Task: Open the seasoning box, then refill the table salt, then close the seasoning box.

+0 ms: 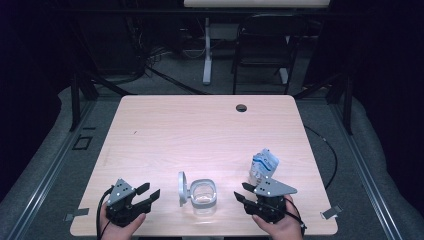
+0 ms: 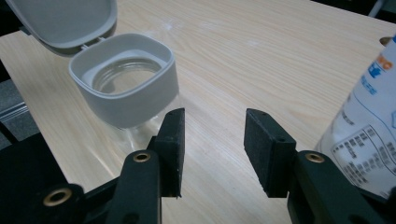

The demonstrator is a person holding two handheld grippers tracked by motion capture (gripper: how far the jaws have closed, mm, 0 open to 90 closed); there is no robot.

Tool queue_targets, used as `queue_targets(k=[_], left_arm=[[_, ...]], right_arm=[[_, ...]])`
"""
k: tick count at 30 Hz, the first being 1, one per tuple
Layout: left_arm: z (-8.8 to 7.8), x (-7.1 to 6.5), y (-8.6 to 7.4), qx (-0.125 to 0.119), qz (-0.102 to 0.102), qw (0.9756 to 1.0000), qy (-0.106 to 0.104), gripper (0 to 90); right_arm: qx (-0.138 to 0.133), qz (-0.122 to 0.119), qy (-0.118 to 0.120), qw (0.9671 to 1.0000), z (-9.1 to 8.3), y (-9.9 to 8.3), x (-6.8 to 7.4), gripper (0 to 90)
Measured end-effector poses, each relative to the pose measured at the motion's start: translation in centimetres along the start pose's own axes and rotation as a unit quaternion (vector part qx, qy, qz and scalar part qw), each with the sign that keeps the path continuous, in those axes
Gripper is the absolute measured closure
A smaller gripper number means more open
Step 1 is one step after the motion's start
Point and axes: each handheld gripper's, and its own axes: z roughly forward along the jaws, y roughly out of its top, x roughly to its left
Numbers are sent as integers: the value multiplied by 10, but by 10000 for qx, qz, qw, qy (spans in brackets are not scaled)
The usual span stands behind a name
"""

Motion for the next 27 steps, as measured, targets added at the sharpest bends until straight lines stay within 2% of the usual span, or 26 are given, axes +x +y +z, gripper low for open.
queue_targets(k=[6, 8, 11, 13, 14, 20, 24, 27], left_arm=[[-1, 0, 1, -30, -19, 10000, 4, 527], [-1, 0, 1, -33, -27, 10000, 6, 525], [-1, 1, 1, -23, -23, 10000, 25, 522], [-1, 1, 1, -36, -31, 10000, 35, 515], [-1, 1, 1, -38, -27, 10000, 36, 515], [-2, 2, 2, -63, -34, 10000, 42, 515], [-3, 4, 3, -83, -54, 9999, 36, 515], [-2, 5, 4, -104, -57, 9999, 34, 515]], right_arm=[[-67, 95, -150, 9998, -2, -10, -9, 594], [-81, 84, -95, 9999, -4, -10, -11, 588], [-22, 37, -196, 9998, -6, -11, -14, 558], [46, 77, -115, 9999, -5, -13, -16, 562], [23, 9, -159, 9999, -5, -15, -17, 575], [-241, 45, -143, 9996, -8, -19, -23, 582], [-111, -44, -45, 9999, -9, -21, -27, 606], [-28, 14, -16, 10000, -10, -23, -30, 607]])
